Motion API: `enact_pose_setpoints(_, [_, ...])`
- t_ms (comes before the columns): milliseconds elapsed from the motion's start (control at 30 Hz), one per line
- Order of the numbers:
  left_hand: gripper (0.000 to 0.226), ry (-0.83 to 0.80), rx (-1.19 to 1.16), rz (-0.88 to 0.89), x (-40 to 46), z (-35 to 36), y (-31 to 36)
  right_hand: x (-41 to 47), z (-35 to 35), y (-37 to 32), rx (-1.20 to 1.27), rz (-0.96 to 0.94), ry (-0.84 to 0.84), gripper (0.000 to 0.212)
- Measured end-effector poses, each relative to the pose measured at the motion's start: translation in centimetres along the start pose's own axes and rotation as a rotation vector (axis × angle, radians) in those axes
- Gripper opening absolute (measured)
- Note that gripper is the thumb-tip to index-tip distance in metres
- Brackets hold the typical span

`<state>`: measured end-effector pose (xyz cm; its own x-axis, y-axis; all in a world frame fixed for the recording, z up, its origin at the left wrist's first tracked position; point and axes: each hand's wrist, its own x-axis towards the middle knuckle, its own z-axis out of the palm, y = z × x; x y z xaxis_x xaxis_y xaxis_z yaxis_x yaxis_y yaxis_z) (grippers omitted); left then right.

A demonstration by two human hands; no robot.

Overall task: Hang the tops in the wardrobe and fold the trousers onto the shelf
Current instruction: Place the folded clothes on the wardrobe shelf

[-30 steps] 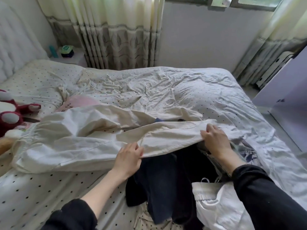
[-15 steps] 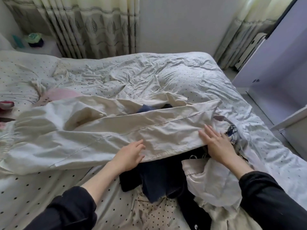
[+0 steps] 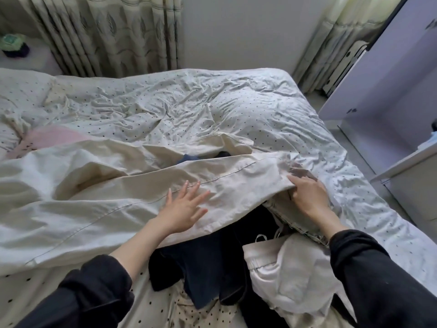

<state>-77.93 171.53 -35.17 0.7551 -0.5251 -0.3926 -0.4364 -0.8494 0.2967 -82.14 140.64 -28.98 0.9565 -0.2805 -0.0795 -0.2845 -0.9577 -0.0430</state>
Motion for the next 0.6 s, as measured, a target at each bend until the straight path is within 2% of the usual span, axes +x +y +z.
enact_pose_setpoints(100, [0.059,0.016,0.039,-0.038,1.1,-0.4,-0.3,0.2,-0.8,2.3,-0.089,-0.155,0.302,0.060])
enact_pose_setpoints(133, [0.060,0.014,0.043,-0.045,1.4,-0.3,-0.1,-0.2,-1.3,2.8,-0.153,-0.219,0.302,0.063])
enact_pose_setpoints(200, [0.062,-0.009,0.056,-0.050,1.9,0.1,0.1,-1.2,-1.9,3.3,-0.204,-0.249,0.061,0.062])
enact_pose_setpoints(267, [0.065,-0.043,0.085,-0.049,2.1,0.9,0.3,-2.1,-1.6,4.1,-0.119,-0.089,-0.327,0.060])
enact_pose_setpoints(300, [0.065,-0.049,0.093,-0.060,2.0,1.2,0.3,-2.3,-1.5,4.0,-0.033,-0.013,-0.456,0.057])
enact_pose_setpoints(333, [0.065,-0.040,0.090,-0.068,2.3,1.3,0.4,-2.3,-1.7,3.9,0.042,0.031,-0.471,0.051])
enact_pose_setpoints(467, [0.073,0.065,0.037,-0.065,3.7,-0.1,0.1,0.5,-2.9,1.0,0.118,-0.031,-0.103,0.041])
enact_pose_setpoints(533, [0.075,0.128,-0.009,-0.059,4.6,-1.3,-0.4,2.9,-3.0,-1.7,0.117,-0.103,-0.037,0.042])
enact_pose_setpoints(600, [0.060,0.189,-0.047,-0.077,5.8,-2.5,-1.9,6.7,-1.9,-4.3,0.135,-0.126,-0.063,0.041])
